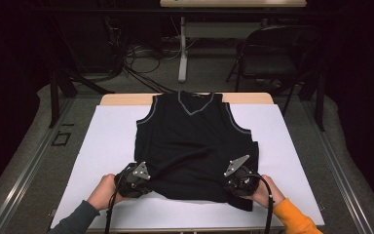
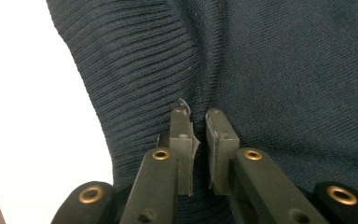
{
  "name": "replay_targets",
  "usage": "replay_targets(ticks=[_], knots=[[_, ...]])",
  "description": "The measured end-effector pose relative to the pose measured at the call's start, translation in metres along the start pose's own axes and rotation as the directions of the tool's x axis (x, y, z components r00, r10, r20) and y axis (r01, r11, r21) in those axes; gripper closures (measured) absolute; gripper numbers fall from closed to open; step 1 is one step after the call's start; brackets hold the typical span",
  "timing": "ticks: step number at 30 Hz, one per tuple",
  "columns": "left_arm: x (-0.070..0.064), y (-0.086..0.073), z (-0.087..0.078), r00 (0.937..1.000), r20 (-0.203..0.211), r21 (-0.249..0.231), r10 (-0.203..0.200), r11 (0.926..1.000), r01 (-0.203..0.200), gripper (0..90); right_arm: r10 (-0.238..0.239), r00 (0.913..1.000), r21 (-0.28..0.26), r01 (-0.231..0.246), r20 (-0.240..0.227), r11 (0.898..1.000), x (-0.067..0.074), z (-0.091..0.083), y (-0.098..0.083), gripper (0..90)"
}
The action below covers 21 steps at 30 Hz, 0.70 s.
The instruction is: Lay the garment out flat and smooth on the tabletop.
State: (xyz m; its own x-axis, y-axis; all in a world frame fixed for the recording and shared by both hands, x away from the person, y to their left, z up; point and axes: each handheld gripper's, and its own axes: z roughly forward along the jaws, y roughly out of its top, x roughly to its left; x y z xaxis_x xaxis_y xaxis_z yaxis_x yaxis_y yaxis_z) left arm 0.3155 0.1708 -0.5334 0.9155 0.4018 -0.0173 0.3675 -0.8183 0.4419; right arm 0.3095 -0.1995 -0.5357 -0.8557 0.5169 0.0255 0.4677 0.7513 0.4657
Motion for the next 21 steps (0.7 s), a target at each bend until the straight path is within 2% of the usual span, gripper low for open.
replay_targets(ticks=[3,9,12,15,17,19,21], knots=[[-0.002,0.000,-0.006,0.9996,0.027,0.006,0.010,0.9999,-0.010,78.5,-0.001,0.9996,0.000,0.001,-0.027,1.000,-0.001,-0.003,0.000,84.4],[-0.017,-0.005,-0.018,0.9970,0.071,0.022,0.032,0.9992,-0.033,78.4,-0.018,0.9976,-0.014,0.017,-0.067,1.000,0.006,-0.016,-0.002,84.4],[-0.027,-0.009,-0.025,0.9944,0.105,0.003,0.014,0.9999,-0.015,78.2,-0.033,0.9950,-0.009,0.033,-0.094,0.999,0.011,-0.019,-0.007,84.3],[-0.036,-0.013,-0.027,0.9929,0.118,0.010,0.017,0.9998,-0.018,77.7,-0.041,0.9910,-0.006,0.041,-0.127,0.999,0.017,-0.023,-0.014,84.3],[-0.043,-0.016,-0.025,0.9898,0.142,0.021,0.014,0.9996,-0.017,77.4,-0.053,0.9870,0.006,0.054,-0.152,0.998,0.021,-0.025,-0.018,84.2],[-0.046,-0.018,-0.024,0.9897,0.143,0.027,0.011,0.9995,-0.015,74.8,-0.069,0.9811,0.026,0.075,-0.181,0.997,0.026,-0.025,-0.022,84.0],[-0.044,-0.019,-0.027,0.9875,0.157,0.007,-0.013,0.9999,0.012,64.3,-0.073,0.9759,0.047,0.085,-0.206,0.995,0.028,-0.023,-0.026,80.9]])
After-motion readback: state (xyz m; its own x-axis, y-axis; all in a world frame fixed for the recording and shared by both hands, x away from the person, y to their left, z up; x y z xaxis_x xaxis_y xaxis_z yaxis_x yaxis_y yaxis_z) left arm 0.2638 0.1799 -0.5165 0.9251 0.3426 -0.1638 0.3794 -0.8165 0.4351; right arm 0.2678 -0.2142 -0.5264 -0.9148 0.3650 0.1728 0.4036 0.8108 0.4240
